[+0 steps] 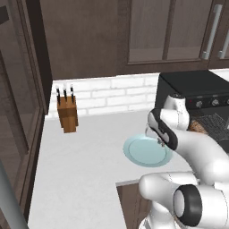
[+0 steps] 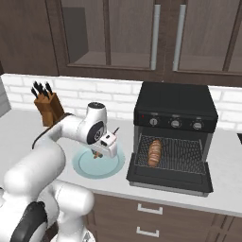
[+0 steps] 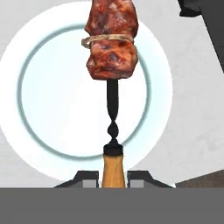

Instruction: Pick up the kebab skewer and baguette bread, and place them inside the toaster oven. Close the toaster oven door and start by setting the timer.

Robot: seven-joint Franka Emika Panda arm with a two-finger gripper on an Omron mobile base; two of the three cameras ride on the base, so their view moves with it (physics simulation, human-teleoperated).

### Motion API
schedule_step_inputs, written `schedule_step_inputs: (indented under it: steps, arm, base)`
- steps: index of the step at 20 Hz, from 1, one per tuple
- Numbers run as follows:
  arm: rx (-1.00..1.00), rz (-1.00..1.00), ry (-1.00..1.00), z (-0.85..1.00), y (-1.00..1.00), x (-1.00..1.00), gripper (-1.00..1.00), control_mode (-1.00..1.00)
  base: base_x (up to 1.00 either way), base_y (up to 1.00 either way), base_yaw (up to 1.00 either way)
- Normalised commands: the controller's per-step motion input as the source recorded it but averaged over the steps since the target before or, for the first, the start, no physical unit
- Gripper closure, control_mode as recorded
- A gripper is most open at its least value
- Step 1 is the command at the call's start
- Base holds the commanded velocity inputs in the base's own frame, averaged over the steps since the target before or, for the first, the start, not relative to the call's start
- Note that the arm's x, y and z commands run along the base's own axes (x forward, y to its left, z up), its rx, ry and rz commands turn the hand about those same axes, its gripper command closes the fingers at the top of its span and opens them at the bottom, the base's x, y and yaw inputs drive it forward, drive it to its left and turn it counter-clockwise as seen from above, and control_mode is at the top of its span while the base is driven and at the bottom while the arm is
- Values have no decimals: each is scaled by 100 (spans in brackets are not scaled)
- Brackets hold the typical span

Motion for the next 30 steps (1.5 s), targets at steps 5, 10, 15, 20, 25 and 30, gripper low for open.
schedule_step_inputs:
  steps: [5, 10, 15, 20, 25, 30]
  arm:
    - [-3, 31, -18, 94, -48, -100, 100, -100]
    - [-1, 31, -5, 77, -89, -74, 100, -100]
    - [-5, 24, 2, 56, -100, -52, 100, -100]
    - [-12, 14, 8, 15, -100, -8, 100, -100]
    - [-12, 2, 3, -11, -49, 4, 100, -100]
    - [-2, -3, 2, -3, -42, 30, 100, -100]
  base:
    - [0, 0, 0]
    - [0, 0, 0]
    - [0, 0, 0]
    - [0, 0, 0]
    - [0, 0, 0]
    - [0, 0, 0]
